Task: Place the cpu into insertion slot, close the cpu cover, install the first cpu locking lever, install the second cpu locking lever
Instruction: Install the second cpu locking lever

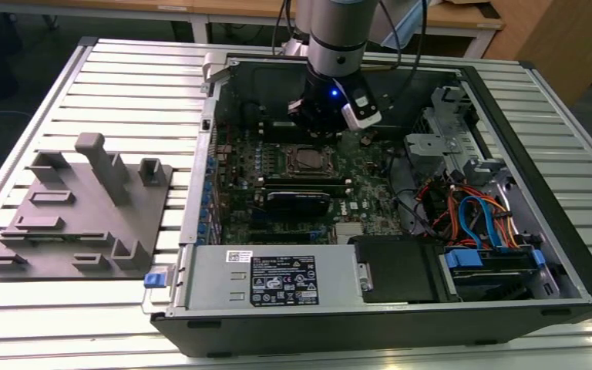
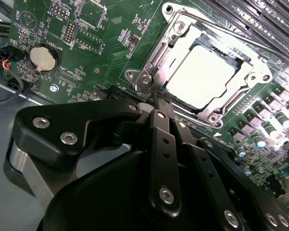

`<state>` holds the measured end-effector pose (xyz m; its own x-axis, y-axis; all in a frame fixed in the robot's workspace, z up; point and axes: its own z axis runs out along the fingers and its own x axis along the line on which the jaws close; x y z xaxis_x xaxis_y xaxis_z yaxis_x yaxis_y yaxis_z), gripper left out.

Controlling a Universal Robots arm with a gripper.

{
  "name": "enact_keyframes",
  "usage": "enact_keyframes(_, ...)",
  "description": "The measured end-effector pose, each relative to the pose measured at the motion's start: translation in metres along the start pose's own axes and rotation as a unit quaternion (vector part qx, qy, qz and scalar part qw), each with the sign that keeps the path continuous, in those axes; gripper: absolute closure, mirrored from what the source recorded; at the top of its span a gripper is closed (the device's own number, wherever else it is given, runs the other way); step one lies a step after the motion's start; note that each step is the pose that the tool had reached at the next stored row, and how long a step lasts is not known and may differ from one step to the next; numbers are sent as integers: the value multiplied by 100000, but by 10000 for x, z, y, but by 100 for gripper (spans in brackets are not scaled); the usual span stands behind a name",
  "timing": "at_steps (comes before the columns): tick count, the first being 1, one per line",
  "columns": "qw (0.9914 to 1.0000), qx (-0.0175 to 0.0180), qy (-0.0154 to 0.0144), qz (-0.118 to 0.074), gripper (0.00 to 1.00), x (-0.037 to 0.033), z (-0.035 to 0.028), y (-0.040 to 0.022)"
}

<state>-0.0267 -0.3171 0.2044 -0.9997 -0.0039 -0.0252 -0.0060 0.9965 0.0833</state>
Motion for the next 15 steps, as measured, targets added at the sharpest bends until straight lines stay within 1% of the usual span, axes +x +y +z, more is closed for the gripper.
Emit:
enact_keyframes(6, 100000, 4, 2, -9, 89, 0, -1, -11)
enact_keyframes(11, 100000, -3, 2, -1, 89, 0, -6, -76)
enact_keyframes(13, 100000, 5, 6, -1, 89, 0, -11, -87)
enact_keyframes(15, 100000, 4, 1, 5, 89, 0, -37, -85)
